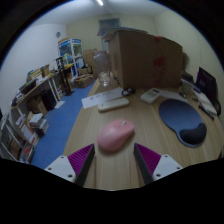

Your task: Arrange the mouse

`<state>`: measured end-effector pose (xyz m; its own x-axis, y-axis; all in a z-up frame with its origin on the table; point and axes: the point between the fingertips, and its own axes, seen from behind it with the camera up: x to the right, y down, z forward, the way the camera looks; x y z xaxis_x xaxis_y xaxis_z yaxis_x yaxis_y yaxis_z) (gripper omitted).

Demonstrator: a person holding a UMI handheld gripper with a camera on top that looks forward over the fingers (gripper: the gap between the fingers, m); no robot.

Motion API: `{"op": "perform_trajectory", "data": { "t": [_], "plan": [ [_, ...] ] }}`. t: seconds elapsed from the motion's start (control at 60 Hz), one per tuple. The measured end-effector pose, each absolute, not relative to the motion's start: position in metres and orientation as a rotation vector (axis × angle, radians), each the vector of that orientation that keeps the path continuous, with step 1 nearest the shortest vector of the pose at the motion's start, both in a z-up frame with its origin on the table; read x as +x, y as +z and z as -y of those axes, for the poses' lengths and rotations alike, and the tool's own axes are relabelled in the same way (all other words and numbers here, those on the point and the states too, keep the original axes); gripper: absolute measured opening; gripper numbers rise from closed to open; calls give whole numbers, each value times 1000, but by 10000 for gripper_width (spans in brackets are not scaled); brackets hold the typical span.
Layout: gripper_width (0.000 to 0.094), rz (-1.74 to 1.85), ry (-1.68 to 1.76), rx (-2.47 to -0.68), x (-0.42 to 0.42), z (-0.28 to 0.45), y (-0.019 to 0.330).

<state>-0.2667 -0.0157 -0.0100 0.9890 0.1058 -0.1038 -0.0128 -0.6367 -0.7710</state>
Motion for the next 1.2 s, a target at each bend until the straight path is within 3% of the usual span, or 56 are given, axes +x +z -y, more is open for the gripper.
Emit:
{"op": "perform_trajectory", "data": {
  "t": [0.217,0.283,0.3,0.317,0.333,0.4,0.417,0.433,0.483,0.55,0.633,0.717,0.8,0.883,0.967,1.05,1.2],
  "plan": [
    [834,92,77,-2195,-275,-42,-13],
    [799,90,77,-2184,-279,-53,-12],
    [851,88,76,-2186,-279,-54,-12],
    [738,84,74,-2184,-279,-56,-12],
    [758,81,70,-2187,-278,-59,-13],
    [575,89,79,-2191,-280,-63,-13],
    [622,93,80,-2190,-279,-65,-14],
    [543,99,84,-2191,-280,-65,-14],
    [459,85,118,-2207,-283,-66,-15],
    [377,128,120,-2239,-285,-63,-15],
    [341,234,147,-2268,-296,-54,-10],
    [336,351,216,-2182,-313,-49,39],
    [335,346,252,-2022,-296,-63,127],
    [334,266,218,-1882,-231,-90,209],
    [332,165,167,-1844,-144,-115,241],
    [333,110,77,-1905,-59,-131,206],
    [334,114,52,-2141,3,-130,72]
  ]
}}
